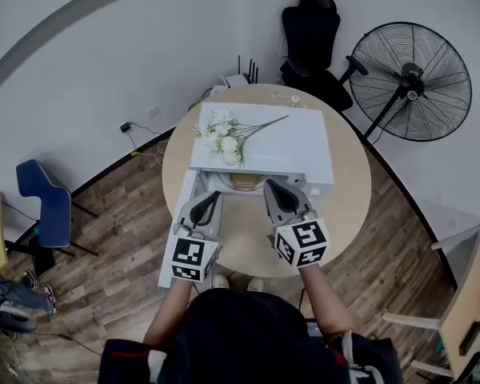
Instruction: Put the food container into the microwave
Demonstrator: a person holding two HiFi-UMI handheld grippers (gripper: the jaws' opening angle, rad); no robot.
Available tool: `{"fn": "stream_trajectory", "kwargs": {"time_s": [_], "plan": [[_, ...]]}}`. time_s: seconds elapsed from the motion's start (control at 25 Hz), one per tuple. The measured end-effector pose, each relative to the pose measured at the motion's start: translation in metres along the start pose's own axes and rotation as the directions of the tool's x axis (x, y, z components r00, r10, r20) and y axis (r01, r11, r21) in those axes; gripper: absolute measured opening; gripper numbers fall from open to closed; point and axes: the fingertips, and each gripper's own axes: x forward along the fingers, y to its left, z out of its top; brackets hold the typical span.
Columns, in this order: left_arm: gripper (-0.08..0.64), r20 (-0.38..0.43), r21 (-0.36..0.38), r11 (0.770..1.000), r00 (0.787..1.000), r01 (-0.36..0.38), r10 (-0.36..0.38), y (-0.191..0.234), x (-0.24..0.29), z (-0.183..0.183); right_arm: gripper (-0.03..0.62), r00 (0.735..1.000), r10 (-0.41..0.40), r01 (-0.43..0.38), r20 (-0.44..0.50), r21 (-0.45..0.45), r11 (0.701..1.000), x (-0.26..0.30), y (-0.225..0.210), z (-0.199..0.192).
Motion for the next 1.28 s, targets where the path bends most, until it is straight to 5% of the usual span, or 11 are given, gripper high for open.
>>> {"fn": "stream_trajectory", "kwargs": {"time_s": [0.36,1.28], "plan": [[0.017,0.071,-0.005,1.000,0.997,-0.016,0.016,0.005,-0.008,0.027,0.011,0.999,-0.010,0.010,0.046,-0.007,1.000,-0.009,0.001,0.017],[0.017,0.098,0.029,1.000,0.995,-0.009,0.006,0.005,-0.012,0.043,0.011,0.997,-0.023,0.022,0.074,0.013,1.000,-0.004,0.003,0.025]]}}
